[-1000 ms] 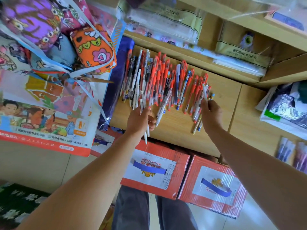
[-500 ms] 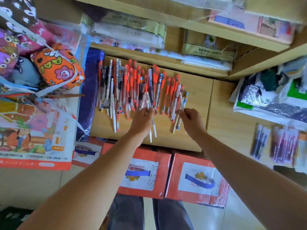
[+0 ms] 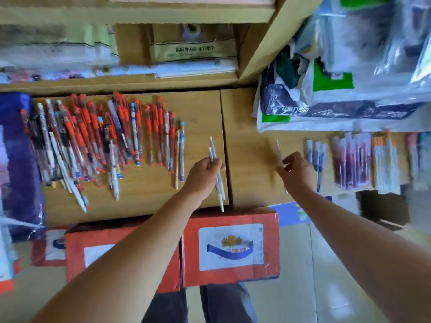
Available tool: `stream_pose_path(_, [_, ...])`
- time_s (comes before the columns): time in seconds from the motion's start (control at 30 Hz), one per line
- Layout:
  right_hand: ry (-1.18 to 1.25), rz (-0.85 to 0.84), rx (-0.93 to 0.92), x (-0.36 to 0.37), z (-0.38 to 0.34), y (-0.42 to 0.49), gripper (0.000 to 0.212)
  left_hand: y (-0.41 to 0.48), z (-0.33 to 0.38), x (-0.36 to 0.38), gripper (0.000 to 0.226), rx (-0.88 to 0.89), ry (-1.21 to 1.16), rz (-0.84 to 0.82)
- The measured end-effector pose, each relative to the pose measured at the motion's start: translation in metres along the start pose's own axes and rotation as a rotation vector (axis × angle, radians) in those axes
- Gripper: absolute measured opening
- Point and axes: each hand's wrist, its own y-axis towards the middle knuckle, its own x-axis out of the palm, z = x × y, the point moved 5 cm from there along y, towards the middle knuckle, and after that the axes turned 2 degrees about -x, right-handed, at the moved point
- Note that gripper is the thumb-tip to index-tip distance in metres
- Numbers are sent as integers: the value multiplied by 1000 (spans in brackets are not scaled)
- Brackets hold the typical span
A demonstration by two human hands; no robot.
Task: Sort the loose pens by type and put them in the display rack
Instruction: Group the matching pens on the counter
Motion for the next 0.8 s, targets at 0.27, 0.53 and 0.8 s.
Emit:
stream_pose_path(0.27, [90,9,-25,1,26,14,22,15,5,60,22,-22,66,-39])
stream_pose_path(0.53, [358,-33,-242,-12,24,3,18,22,23,93,22,-21,141,-31])
stream_pose_path(0.8, [372,-413,-338,4,5,-21,29,20,36,120,21,-1,160,-37])
